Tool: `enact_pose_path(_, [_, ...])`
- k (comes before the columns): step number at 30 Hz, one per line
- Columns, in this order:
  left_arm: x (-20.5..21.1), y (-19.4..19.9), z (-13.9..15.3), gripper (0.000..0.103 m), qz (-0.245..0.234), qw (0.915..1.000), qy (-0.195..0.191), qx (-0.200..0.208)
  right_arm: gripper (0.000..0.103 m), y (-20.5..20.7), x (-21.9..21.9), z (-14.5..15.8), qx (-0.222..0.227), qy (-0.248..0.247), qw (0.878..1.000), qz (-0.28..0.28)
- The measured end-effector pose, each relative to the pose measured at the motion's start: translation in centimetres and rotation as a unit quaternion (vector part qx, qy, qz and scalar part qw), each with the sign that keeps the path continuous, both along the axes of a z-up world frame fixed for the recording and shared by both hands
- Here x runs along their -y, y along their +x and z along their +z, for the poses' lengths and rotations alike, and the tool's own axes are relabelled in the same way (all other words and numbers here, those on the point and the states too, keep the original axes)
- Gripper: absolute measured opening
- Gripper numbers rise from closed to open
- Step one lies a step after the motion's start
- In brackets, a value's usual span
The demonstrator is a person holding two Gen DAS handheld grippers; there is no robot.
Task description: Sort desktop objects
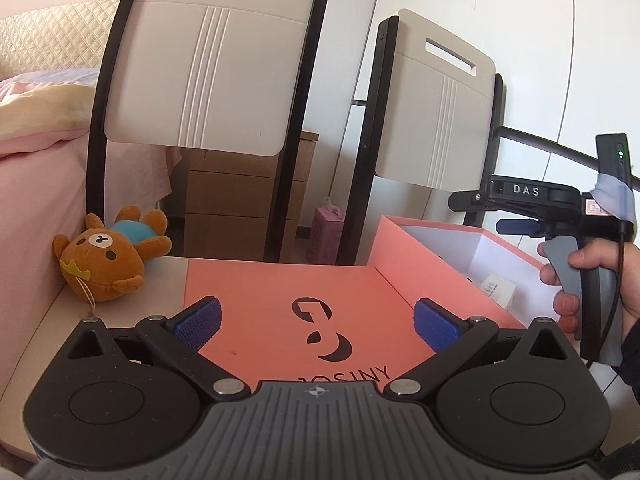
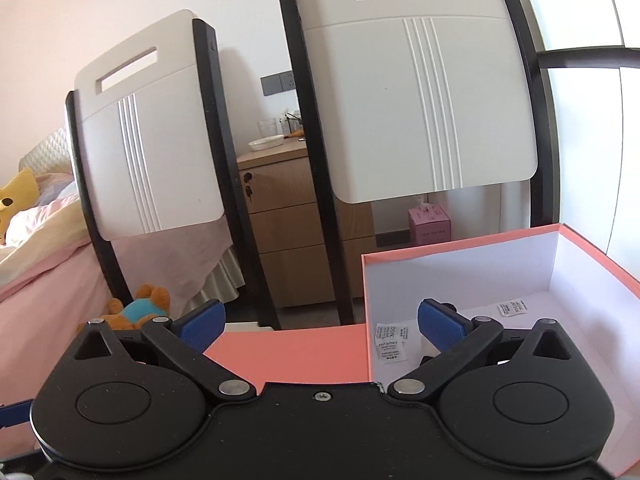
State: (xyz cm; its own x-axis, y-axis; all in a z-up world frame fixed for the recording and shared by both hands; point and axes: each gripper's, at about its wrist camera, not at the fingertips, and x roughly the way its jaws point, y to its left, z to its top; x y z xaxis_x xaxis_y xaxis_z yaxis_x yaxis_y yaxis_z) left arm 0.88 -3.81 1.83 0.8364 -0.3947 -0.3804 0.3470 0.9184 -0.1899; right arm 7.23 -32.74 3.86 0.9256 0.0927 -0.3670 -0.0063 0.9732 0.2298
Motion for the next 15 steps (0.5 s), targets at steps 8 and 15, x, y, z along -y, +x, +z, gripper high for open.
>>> enact_pose_path(8, [-0.9, 0.6, -0.1, 0.103, 0.037, 0.9992, 0.015, 0.002, 0.102, -3.0, -3.3, -1.0, 0.049, -0.013, 0.998, 0.032])
enact_pose_path(15, [-1.5, 1.3, -0.3, 0.103, 0.071, 0.9971, 0.030, 0.001, 0.102, -4.3, -5.8, -2.8, 0.073, -0.039, 0.993, 0.079])
